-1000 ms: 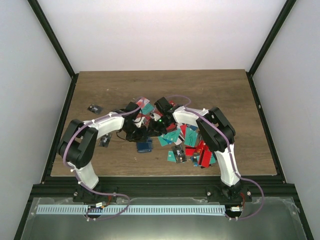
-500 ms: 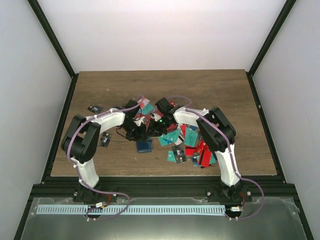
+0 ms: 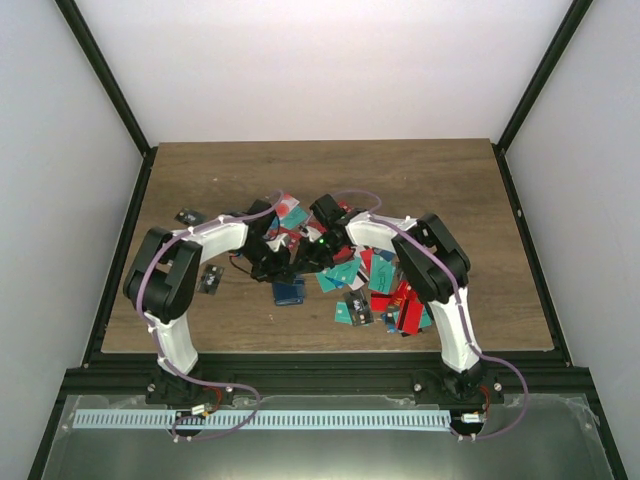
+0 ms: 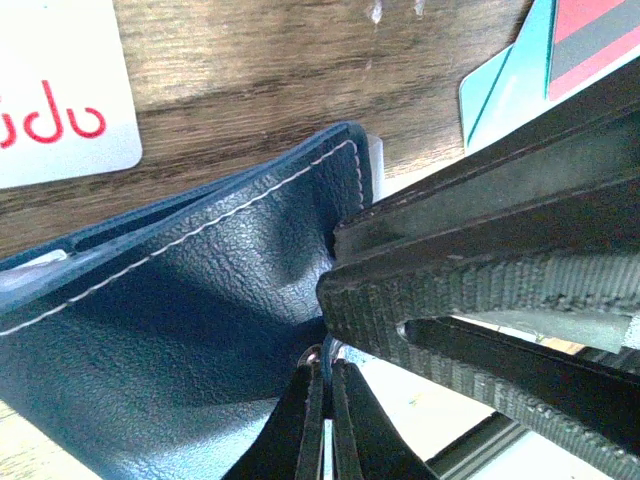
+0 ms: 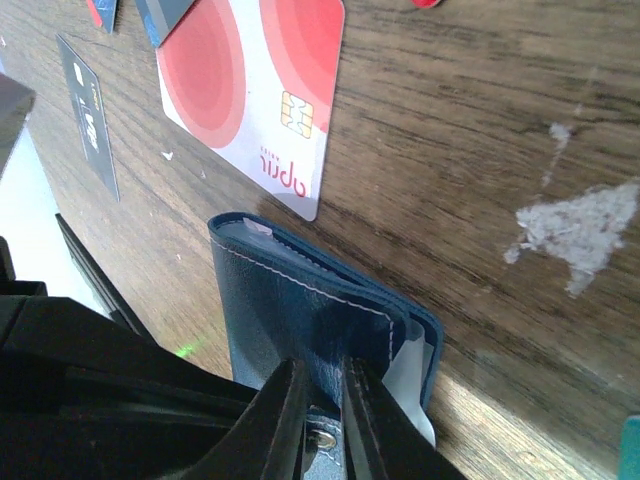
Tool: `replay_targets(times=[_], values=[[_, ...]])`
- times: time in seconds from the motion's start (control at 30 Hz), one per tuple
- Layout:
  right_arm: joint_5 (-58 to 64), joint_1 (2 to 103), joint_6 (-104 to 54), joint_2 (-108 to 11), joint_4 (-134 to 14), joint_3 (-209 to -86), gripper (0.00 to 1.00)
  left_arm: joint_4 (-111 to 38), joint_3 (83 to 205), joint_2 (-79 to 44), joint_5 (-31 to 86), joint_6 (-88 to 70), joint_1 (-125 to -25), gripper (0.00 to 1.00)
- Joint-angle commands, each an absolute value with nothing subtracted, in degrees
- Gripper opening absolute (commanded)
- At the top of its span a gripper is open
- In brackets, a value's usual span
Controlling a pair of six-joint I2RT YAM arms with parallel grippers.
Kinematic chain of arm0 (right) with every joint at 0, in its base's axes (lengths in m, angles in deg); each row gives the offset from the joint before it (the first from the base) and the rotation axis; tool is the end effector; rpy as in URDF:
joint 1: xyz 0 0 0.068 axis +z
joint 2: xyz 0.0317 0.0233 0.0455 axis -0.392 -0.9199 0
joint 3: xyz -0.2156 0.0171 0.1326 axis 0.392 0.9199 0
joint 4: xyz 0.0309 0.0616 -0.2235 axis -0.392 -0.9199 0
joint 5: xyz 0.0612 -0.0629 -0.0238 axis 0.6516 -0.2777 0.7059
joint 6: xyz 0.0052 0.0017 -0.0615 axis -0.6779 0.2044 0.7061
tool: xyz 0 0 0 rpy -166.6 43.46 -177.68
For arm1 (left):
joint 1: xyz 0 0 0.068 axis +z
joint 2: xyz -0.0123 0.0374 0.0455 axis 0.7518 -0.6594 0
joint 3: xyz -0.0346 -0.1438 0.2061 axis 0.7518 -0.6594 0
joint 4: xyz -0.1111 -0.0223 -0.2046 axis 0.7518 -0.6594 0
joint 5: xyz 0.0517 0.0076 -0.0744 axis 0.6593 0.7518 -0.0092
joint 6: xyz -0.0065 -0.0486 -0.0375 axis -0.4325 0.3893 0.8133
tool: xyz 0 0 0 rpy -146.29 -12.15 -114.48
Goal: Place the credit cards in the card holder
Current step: Close the card holder at the center of the board.
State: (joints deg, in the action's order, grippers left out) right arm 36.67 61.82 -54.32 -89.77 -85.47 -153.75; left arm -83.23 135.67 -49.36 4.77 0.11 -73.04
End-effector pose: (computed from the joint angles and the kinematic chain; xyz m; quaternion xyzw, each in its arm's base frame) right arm 0.2912 0.2729 0.1248 0.0922 -0.9149 -0.3886 0.0582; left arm 0.2587 -0.1429 0.1302 -0.0386 -0.9631 0.2538 0.0811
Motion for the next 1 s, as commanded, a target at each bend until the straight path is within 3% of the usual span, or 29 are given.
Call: replay_targets(times=[0.0, 0.23, 0.53, 0.7, 0.97], values=[[32.8, 61.3, -52.1, -94.5, -91.6, -154.4, 0.14, -85.2, 126.9, -57.8, 25.4, 2.5, -70.9, 0.04], [33.9, 59.8, -51.0, -95.0, -93.3, -155.9, 0.14, -90.8, 128.8, -60.8, 30.9, 2.0, -69.0, 0.08], [33.7, 58.9, -49.7, -97.8, -96.1, -159.1, 0.14, -97.9, 131.9, -61.3, 38.9, 3.5, -68.5, 0.04], [33.7, 58.4, -48.6, -99.0, -98.1, -161.6, 0.14, -97.4, 134.5, -62.7, 37.0, 3.2, -68.6, 0.04], [37.1, 58.0, -47.7, -98.1, -98.1, -165.6, 0.14, -96.0, 139.3, -56.2, 29.8, 3.1, -68.7, 0.14]])
